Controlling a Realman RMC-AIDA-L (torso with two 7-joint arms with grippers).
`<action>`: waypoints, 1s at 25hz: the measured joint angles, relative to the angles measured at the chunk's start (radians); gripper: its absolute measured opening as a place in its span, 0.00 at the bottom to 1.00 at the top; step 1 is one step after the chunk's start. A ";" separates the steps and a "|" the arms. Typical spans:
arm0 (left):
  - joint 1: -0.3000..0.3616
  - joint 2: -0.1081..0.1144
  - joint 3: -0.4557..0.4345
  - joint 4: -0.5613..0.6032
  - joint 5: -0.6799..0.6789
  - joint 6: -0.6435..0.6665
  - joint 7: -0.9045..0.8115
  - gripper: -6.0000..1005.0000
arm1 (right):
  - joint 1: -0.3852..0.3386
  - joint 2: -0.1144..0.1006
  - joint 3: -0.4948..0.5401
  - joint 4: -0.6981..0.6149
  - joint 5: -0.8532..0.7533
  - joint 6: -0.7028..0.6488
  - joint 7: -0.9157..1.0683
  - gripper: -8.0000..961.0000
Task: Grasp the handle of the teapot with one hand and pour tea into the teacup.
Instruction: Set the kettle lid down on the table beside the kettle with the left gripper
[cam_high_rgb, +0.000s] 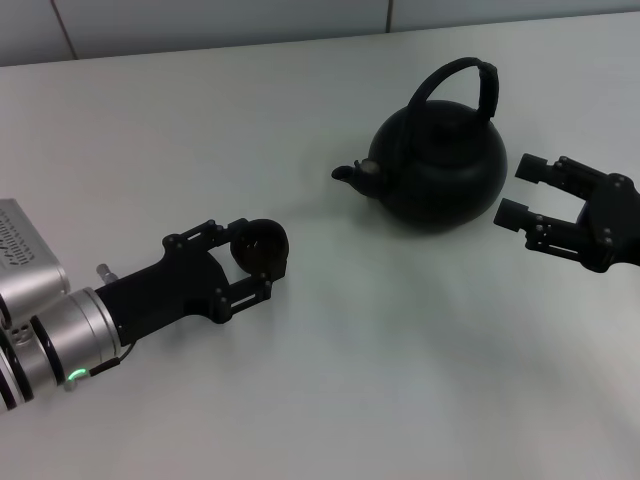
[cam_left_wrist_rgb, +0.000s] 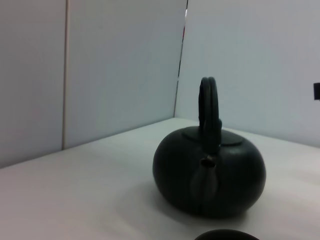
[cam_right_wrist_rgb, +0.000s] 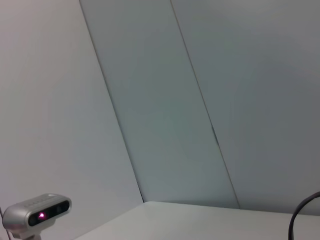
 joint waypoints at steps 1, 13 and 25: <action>0.002 0.000 0.001 0.000 0.000 -0.006 0.001 0.70 | 0.000 0.000 0.000 0.000 -0.001 0.000 0.003 0.86; 0.015 0.000 0.076 0.000 0.000 -0.023 -0.003 0.70 | 0.003 -0.001 0.000 0.000 -0.003 -0.007 0.013 0.86; 0.021 0.000 0.078 0.001 -0.001 -0.024 -0.004 0.71 | 0.004 0.000 -0.015 0.000 -0.004 -0.006 0.015 0.86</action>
